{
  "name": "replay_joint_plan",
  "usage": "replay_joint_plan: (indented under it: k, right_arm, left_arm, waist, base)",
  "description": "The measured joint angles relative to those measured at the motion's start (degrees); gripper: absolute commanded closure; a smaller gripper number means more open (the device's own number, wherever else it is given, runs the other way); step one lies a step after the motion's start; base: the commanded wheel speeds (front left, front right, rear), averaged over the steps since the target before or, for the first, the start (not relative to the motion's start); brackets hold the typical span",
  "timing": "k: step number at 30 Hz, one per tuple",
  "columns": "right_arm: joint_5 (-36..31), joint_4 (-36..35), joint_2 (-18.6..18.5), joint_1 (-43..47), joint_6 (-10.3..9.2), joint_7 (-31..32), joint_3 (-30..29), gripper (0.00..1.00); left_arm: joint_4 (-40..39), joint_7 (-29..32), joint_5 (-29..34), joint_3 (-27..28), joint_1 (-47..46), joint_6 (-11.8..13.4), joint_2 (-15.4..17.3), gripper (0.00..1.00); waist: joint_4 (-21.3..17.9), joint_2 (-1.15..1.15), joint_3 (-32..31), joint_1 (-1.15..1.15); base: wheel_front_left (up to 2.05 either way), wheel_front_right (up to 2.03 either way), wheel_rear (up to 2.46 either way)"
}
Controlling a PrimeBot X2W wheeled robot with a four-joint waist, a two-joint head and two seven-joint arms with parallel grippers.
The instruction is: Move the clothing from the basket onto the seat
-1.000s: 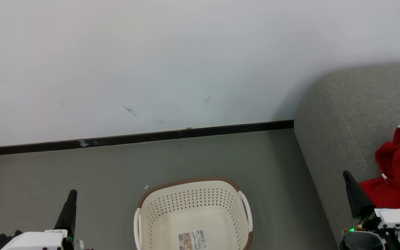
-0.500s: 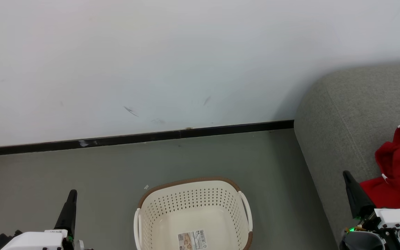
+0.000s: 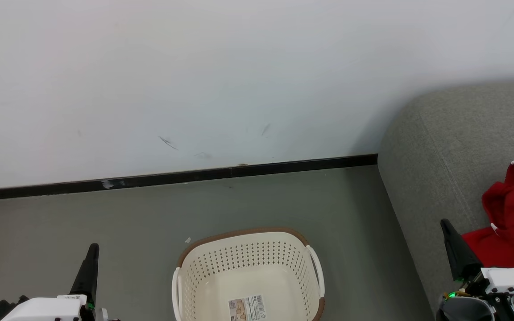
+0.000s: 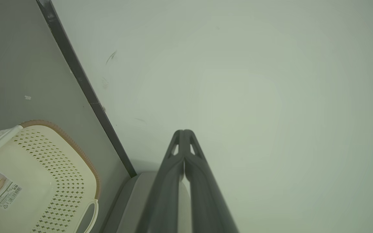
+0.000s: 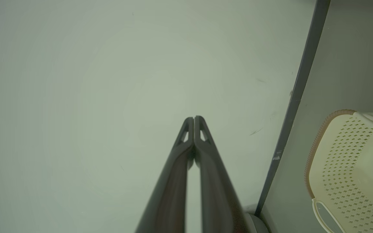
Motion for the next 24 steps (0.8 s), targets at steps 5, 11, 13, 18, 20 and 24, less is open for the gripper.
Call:
replay_joint_plan:
  k: [5, 11, 13, 18, 20, 24]
  right_arm:
    - [0.0, 0.0, 0.0, 0.0, 0.0, 0.0, 0.0, 1.0]
    - [0.0, 0.0, -0.01, 0.0, 0.0, -0.01, 0.0, 1.0]
    - [0.0, 0.0, -0.01, 0.0, 0.0, 0.0, 0.0, 1.0]
    - [0.0, 0.0, -0.01, 0.0, 0.0, 0.0, 0.0, 1.0]
    - [0.0, 0.0, -0.01, 0.0, 0.0, -0.01, 0.0, 1.0]
    - [0.0, -0.01, -0.01, 0.0, 0.0, 0.0, 0.01, 1.0]
  left_arm:
    - [-0.01, 0.0, 0.0, 0.0, 0.0, 0.0, -0.01, 1.0]
    - [-0.01, 0.0, 0.0, 0.0, 0.0, 0.0, -0.01, 1.0]
    - [-0.01, 0.0, 0.0, 0.0, 0.0, 0.0, -0.01, 1.0]
    - [-0.02, 0.0, 0.0, 0.0, 0.0, 0.0, -0.01, 1.0]
    - [-0.02, 0.0, 0.0, 0.0, 0.0, 0.0, -0.01, 1.0]
    - [-0.02, 0.0, 0.0, 0.0, 0.0, 0.0, -0.01, 1.0]
  waist:
    - [0.0, 0.0, 0.0, 0.0]
    - [0.0, 0.0, 0.0, 0.0]
    - [0.0, 0.0, 0.0, 0.0]
    - [0.0, 0.0, 0.0, 0.0]
    - [0.0, 0.0, 0.0, 0.0]
    - [0.0, 0.0, 0.0, 0.0]
  base:
    - [0.0, 0.0, 0.0]
    - [0.0, 0.0, 0.0]
    - [0.0, 0.0, 0.0]
    - [0.0, 0.0, 0.0]
    - [0.0, 0.0, 0.0]
    - [0.0, 0.0, 0.0]
